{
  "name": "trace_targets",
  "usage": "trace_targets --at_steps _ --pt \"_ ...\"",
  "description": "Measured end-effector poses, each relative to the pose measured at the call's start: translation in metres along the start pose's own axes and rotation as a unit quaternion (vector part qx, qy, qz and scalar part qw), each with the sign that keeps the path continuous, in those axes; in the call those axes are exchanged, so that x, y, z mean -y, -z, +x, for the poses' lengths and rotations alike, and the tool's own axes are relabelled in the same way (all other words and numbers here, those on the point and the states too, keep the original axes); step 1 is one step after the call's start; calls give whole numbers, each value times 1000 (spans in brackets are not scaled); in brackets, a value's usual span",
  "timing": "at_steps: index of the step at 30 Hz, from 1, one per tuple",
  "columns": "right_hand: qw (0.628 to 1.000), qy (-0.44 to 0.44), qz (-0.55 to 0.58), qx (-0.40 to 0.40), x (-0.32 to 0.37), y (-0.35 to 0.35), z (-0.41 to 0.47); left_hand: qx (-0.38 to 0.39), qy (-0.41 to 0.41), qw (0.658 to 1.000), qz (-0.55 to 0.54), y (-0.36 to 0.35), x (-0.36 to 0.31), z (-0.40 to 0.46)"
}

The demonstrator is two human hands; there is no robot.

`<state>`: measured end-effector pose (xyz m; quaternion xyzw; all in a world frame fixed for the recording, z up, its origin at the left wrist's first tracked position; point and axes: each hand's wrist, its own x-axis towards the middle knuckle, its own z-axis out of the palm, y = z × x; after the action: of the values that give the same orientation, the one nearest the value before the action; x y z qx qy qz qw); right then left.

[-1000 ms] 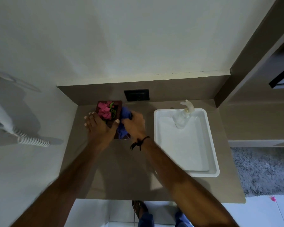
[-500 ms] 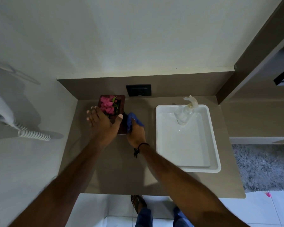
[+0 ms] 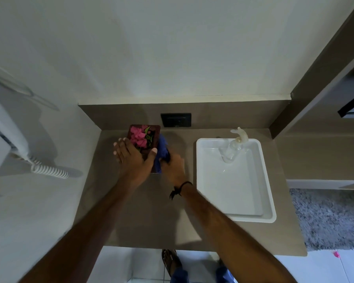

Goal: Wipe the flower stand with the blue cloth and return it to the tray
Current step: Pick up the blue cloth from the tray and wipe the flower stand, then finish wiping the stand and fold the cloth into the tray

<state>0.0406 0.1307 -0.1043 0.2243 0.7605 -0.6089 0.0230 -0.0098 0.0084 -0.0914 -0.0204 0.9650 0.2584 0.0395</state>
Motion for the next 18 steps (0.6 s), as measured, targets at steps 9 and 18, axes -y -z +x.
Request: trace_targets --at_steps 9,18 --pt "991 -80 -99 32 -2 -3 22 -5 -13 1000 -1 0 -1 -2" --pt "980 -89 168 54 62 55 3 12 -16 1000 2 18 -17 -12"
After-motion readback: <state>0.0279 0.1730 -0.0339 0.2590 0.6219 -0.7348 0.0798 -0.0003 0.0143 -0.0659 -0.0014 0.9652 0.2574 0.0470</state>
